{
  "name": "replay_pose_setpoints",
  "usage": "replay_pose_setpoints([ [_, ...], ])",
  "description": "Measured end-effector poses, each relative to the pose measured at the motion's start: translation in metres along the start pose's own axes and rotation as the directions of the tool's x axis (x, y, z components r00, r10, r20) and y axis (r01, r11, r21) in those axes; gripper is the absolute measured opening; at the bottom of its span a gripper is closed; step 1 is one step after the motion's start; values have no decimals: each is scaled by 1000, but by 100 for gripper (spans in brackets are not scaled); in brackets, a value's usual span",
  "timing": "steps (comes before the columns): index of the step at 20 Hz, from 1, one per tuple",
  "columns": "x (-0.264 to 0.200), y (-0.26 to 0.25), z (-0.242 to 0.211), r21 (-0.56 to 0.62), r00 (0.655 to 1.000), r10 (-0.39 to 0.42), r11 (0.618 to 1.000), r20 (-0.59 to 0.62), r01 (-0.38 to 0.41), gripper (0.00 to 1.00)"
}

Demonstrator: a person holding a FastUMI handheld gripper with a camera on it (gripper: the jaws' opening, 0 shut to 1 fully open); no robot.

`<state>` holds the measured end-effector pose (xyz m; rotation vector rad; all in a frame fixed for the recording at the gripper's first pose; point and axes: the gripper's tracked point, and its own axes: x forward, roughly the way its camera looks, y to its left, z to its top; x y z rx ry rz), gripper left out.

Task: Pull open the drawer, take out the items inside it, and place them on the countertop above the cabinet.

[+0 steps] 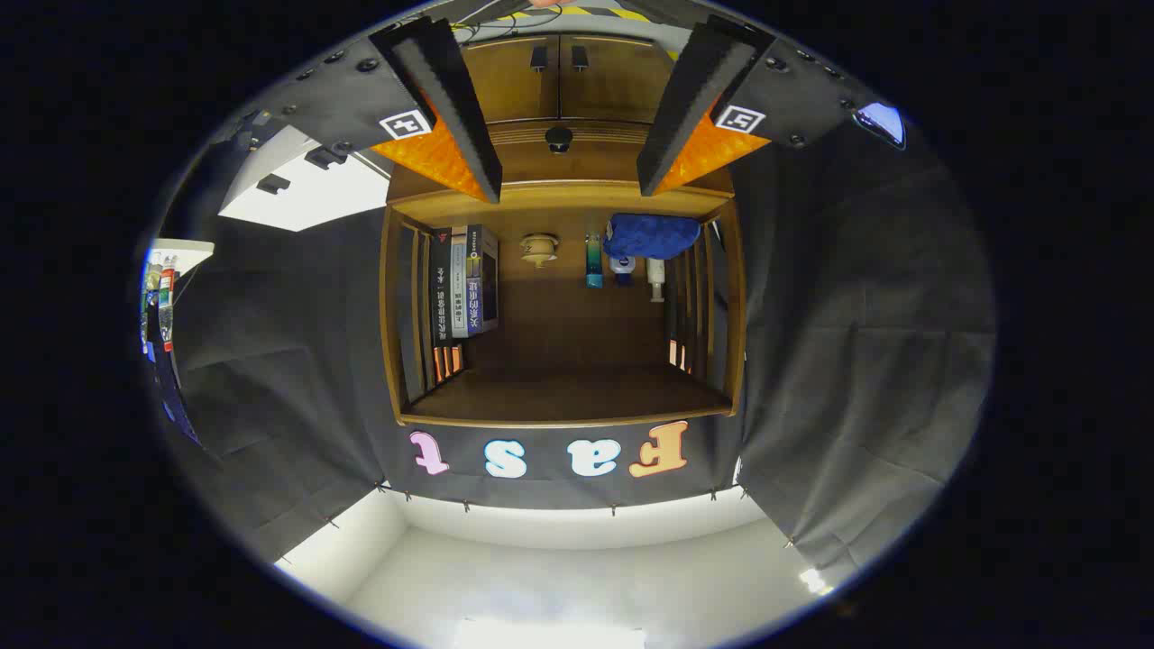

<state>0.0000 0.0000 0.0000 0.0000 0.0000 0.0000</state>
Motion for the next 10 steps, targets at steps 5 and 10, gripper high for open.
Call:
replay_pose_setpoints([
  [5, 2, -6, 4, 12, 1000, -13, 1000, 11, 13, 98],
  [10, 4, -9, 4, 16, 1000, -18, 1000, 15, 18, 98],
])
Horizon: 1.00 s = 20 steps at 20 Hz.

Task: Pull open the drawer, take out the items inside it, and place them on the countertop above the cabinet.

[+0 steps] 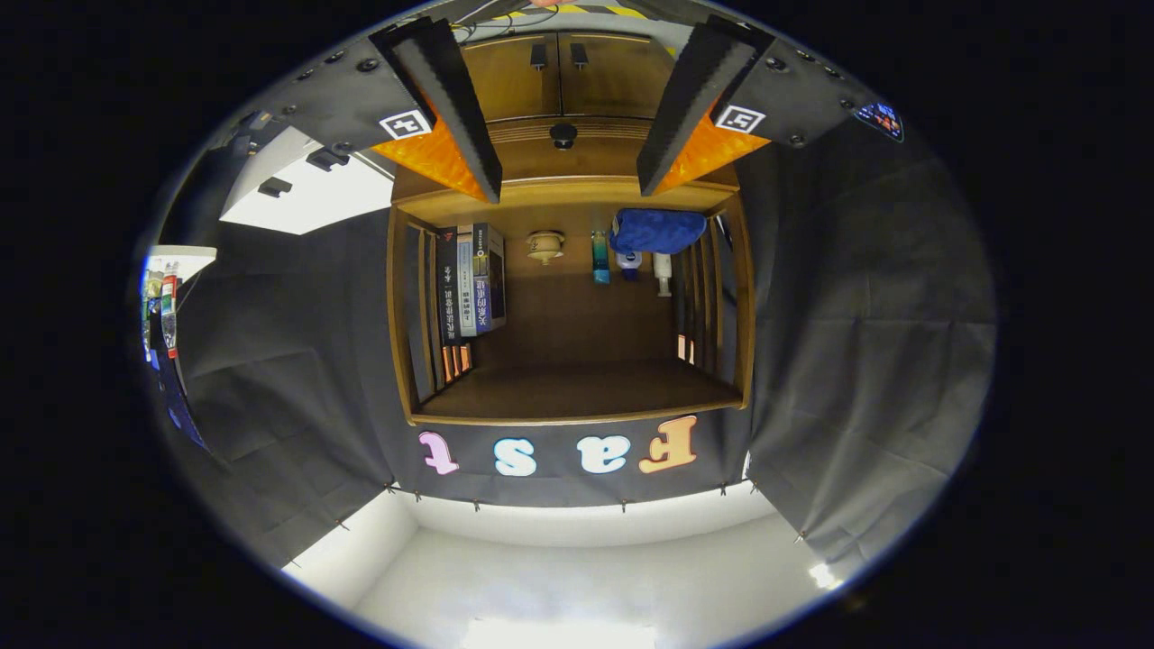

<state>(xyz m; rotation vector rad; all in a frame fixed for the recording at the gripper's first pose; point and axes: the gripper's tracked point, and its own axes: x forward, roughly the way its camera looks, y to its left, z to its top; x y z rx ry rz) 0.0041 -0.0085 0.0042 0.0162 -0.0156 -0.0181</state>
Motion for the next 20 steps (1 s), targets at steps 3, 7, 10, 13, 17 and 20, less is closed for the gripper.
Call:
replay_pose_setpoints([
  [3, 1, -1, 1, 3, 1000, 1, 1000, 2, -1, 98],
  [7, 1, -5, 0, 13, 1000, -4, 1000, 4, 4, 98],
  [10, 2, -5, 2, 17, 1000, -11, 1000, 6, 10, 98],
  [13, 5, -2, 2, 15, 1000, -8, 1000, 11, 8, 98],
  [17, 38, 10, -10, 11, 1000, 22, 1000, 6, -22, 98],
  [20, 79, 12, -20, 1, 1000, 27, 1000, 11, -27, 98],
])
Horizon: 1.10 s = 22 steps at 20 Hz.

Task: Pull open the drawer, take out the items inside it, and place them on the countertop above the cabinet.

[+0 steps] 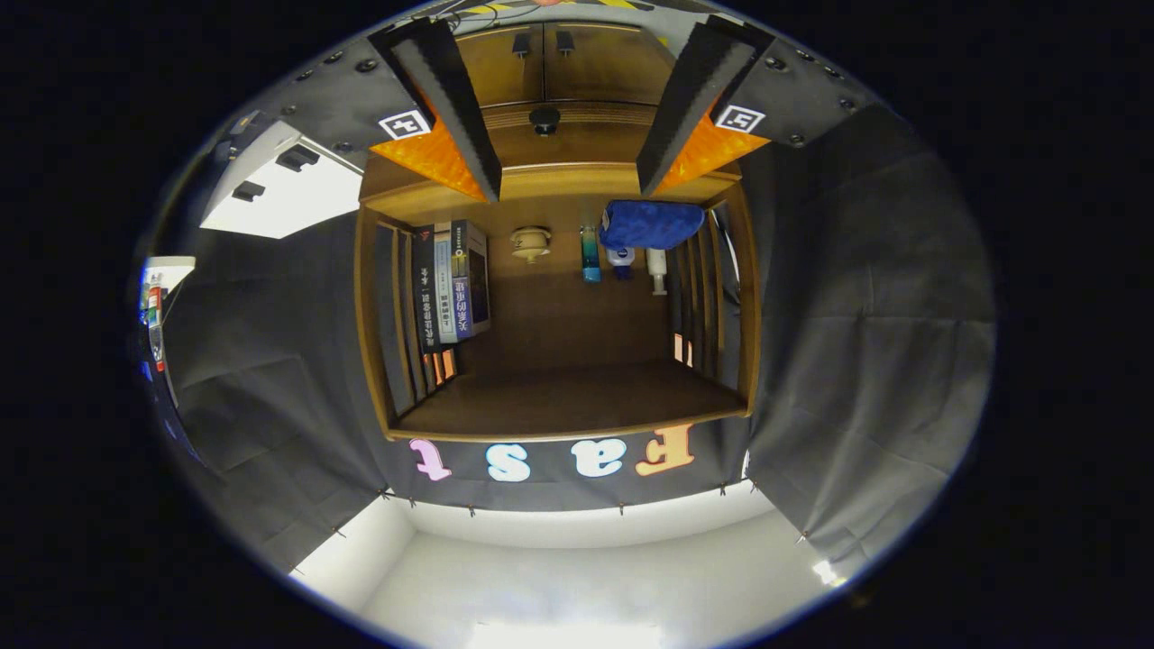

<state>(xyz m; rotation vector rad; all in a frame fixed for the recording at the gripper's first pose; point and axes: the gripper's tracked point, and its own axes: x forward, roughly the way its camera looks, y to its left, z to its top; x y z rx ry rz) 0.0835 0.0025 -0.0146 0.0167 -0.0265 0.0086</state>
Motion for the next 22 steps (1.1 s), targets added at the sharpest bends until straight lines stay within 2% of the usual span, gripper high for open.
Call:
replay_pose_setpoints([
  [4, 52, -7, -43, -53, 999, -24, 998, -29, 22, 99],
  [8, 87, -12, -102, -51, 995, -44, 998, -85, 39, 99],
  [10, 103, -22, -132, -89, 990, -69, 994, -120, 59, 99],
  [12, 114, -21, -160, -84, 984, -72, 995, -160, 59, 95],
  [17, 130, -29, -196, -33, 975, -86, 996, -204, 81, 87],
  [22, 140, -44, -213, -47, 966, -117, 993, -232, 109, 62],
])
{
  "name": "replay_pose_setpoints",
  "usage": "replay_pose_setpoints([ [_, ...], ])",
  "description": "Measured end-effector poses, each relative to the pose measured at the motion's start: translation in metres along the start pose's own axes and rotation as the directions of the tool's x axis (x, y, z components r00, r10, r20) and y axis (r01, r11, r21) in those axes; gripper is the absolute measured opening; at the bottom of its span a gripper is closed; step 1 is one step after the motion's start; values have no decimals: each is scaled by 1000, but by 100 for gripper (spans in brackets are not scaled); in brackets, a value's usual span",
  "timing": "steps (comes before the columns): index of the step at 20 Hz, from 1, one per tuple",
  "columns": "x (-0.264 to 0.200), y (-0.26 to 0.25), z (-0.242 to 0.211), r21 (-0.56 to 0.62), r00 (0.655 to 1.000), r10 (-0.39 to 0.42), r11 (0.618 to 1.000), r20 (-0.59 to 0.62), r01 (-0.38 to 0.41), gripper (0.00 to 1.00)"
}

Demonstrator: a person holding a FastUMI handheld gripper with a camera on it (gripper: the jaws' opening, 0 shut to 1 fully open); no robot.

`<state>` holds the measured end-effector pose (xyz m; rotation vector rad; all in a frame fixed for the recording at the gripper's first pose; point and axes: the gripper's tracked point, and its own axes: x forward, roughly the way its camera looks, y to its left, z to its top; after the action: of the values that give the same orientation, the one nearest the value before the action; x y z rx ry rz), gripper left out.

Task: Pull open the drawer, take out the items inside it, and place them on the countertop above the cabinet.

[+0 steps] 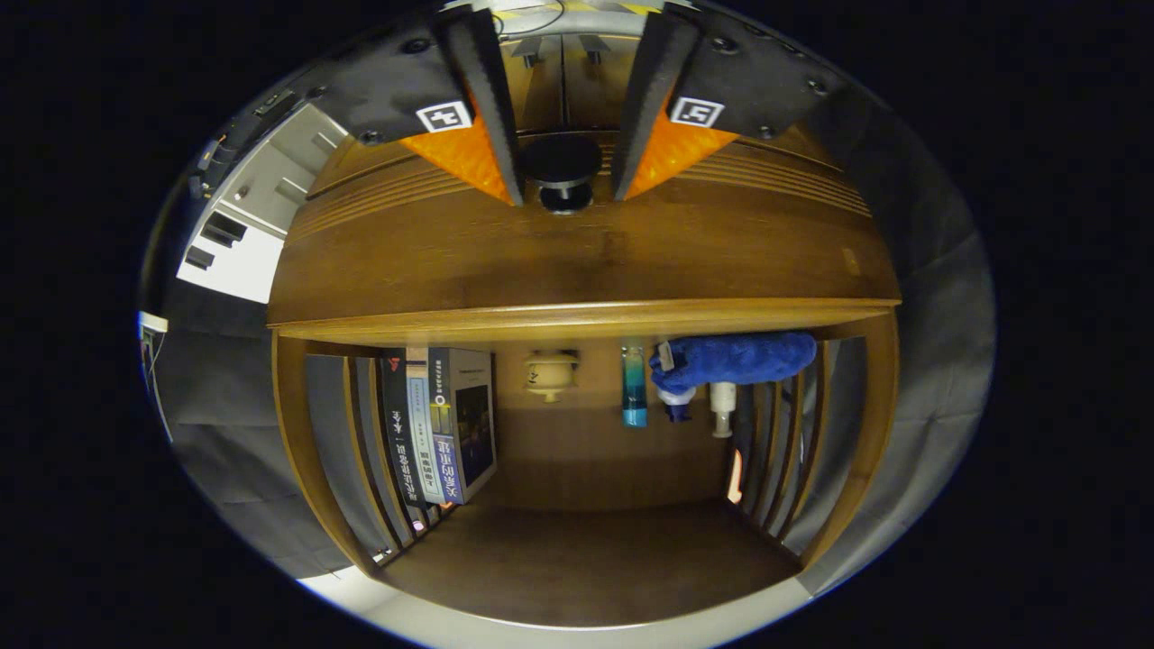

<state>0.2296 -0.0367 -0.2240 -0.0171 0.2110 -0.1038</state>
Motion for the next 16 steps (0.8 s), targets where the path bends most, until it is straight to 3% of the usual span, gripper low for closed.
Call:
replay_pose_setpoints([
  [6, -2, 2, 0, 10, 1000, -1, 1000, -1, 1, 38],
  [16, -63, -3, -8, 3, 1000, 17, 1000, -23, -17, 38],
])
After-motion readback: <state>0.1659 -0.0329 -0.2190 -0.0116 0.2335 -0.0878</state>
